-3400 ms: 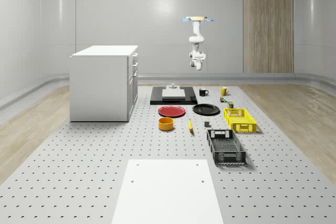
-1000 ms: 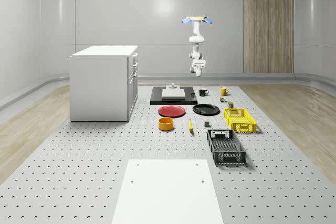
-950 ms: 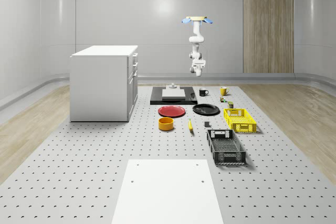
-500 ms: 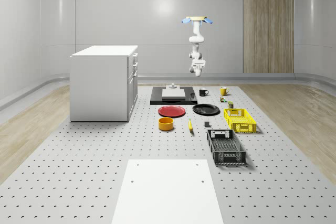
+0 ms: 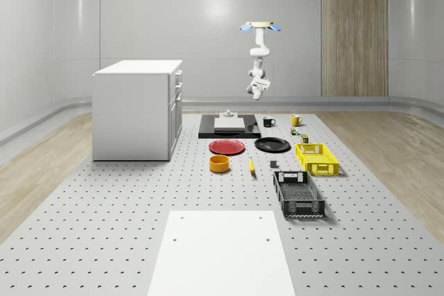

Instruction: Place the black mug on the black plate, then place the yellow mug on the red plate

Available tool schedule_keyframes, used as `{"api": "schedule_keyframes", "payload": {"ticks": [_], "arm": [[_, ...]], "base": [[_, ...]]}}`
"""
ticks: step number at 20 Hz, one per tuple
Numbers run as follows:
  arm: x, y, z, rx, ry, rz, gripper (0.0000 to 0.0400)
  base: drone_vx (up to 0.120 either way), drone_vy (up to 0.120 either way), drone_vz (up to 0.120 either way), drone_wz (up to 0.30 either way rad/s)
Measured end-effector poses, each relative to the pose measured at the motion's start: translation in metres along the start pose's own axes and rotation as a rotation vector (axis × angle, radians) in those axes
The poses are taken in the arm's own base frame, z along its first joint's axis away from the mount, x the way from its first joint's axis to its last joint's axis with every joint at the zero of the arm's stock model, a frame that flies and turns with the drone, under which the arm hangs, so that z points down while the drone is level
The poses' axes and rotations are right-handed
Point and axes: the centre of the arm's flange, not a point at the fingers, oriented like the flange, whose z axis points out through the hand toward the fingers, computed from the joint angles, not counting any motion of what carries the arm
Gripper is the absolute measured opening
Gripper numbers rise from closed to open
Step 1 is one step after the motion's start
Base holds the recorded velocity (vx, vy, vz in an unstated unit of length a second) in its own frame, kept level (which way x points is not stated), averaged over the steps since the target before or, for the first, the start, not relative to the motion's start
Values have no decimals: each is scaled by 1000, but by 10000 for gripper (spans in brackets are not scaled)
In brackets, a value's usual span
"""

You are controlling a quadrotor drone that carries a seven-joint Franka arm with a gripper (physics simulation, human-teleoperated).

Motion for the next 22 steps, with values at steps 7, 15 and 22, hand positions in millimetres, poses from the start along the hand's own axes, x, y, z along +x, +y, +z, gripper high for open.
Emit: {"api": "schedule_keyframes", "payload": {"ticks": [7,15,22], "arm": [[-47,-45,25,-503,506,-15,400],[-66,-61,141,-1414,1412,-40,400],[-42,-36,183,-1805,1802,-58,400]], "base": [[114,0,-34,0],[120,0,-120,0],[120,0,-120,0]]}}
